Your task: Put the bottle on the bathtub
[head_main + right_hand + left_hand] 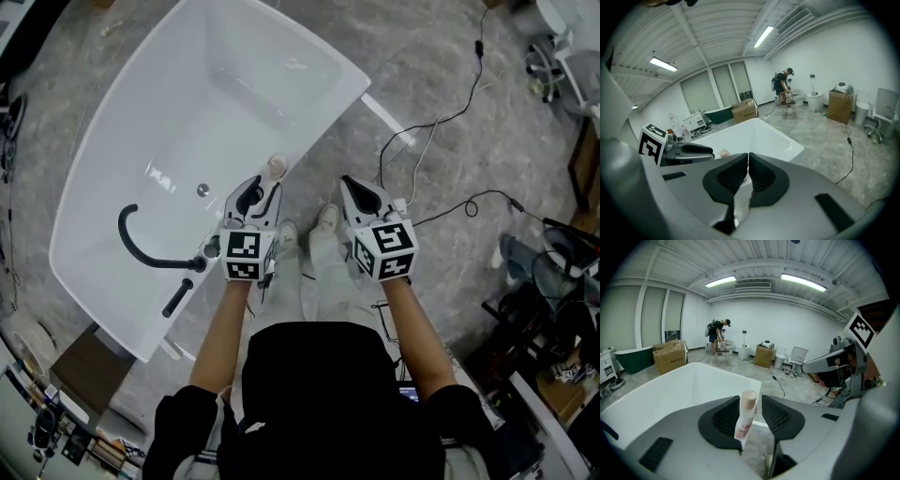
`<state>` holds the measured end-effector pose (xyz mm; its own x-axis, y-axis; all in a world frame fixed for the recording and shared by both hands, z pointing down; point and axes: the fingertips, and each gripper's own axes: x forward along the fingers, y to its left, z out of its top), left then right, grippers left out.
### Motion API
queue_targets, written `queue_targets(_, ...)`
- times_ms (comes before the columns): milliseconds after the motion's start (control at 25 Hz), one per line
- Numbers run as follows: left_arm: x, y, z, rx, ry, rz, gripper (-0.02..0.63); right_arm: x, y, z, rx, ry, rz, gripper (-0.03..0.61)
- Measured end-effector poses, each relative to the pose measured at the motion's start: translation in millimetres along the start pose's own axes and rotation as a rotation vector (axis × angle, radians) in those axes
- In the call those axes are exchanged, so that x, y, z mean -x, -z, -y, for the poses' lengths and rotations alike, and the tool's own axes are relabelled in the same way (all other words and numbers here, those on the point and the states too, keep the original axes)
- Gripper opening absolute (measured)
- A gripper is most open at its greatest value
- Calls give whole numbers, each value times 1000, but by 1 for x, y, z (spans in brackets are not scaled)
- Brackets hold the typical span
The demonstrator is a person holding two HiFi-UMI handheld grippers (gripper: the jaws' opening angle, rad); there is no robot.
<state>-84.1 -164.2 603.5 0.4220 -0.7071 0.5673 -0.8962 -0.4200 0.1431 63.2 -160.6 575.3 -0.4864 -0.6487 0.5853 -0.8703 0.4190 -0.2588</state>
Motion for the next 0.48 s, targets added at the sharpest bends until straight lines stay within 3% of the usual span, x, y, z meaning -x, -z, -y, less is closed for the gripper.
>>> queue_targets(320,49,-75,4,-47,0,112,35,42,-46,-15,52,21,70,25)
queue_targets(480,74,-107,14,-66,13,169,23,66,-74,-24,82,32,125,25)
